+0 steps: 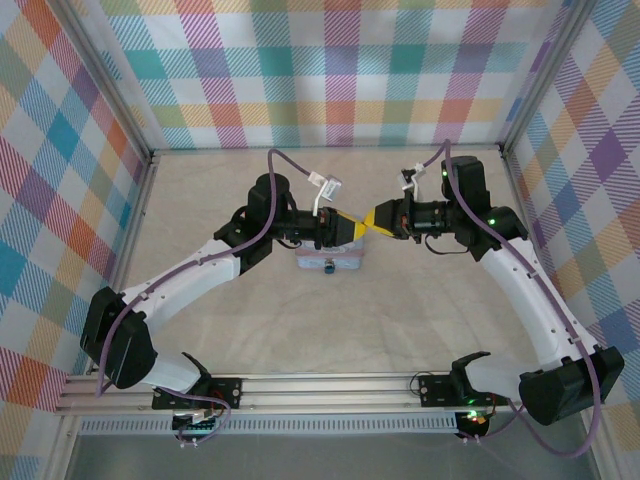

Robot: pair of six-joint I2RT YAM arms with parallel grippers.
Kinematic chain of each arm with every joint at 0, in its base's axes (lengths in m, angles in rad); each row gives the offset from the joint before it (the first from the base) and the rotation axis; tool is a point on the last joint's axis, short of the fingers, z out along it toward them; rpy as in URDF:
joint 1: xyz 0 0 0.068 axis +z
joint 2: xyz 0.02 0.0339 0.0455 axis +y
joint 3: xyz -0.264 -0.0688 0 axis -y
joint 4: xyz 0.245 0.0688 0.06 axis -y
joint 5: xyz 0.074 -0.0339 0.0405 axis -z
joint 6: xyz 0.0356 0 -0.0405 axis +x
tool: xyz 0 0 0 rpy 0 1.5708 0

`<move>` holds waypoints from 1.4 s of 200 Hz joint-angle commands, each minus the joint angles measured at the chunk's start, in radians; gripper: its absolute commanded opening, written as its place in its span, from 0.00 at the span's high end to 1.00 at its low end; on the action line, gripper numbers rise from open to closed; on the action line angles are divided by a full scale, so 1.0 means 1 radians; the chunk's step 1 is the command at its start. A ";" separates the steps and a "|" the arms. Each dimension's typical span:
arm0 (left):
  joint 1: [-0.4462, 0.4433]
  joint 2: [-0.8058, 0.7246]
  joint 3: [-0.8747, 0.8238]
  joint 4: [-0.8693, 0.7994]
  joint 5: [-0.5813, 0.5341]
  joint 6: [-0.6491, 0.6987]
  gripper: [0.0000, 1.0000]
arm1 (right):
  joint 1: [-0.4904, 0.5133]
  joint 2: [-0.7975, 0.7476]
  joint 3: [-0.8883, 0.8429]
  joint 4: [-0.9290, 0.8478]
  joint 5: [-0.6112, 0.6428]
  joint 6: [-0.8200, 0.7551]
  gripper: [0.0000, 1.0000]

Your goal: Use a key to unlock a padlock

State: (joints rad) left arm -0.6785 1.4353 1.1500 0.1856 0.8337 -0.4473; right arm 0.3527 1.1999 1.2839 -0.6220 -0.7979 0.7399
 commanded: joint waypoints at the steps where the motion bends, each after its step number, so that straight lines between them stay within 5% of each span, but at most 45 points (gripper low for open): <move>1: -0.003 -0.019 0.033 0.012 -0.008 0.017 0.81 | 0.003 -0.010 -0.003 0.015 -0.042 -0.012 0.96; 14: -0.003 -0.018 0.033 0.020 0.003 0.014 0.90 | 0.003 -0.012 -0.003 0.007 -0.036 -0.017 0.96; 101: -0.003 -0.056 0.018 -0.083 -0.036 0.074 0.94 | 0.001 -0.018 0.000 -0.010 -0.026 -0.039 0.95; 117: -0.003 -0.061 0.014 -0.102 -0.043 0.086 1.00 | 0.001 -0.025 -0.012 0.013 -0.041 -0.054 0.87; 136: -0.003 -0.059 0.020 -0.119 -0.026 0.091 1.00 | 0.001 -0.061 -0.040 0.044 -0.008 -0.070 0.63; 159: -0.002 -0.059 0.032 -0.130 0.010 0.089 1.00 | 0.002 -0.095 -0.076 0.097 0.003 -0.085 0.57; 249: -0.004 -0.062 0.085 -0.153 0.154 0.075 1.00 | 0.011 -0.106 -0.173 0.289 -0.150 -0.058 0.56; 280: -0.004 -0.059 0.088 -0.153 0.155 0.076 1.00 | 0.028 -0.116 -0.180 0.329 -0.191 -0.049 0.63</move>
State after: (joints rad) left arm -0.6792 1.4010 1.2034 0.0479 0.9543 -0.3767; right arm 0.3653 1.1004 1.1175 -0.3798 -0.9100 0.6807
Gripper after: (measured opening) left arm 0.050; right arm 0.399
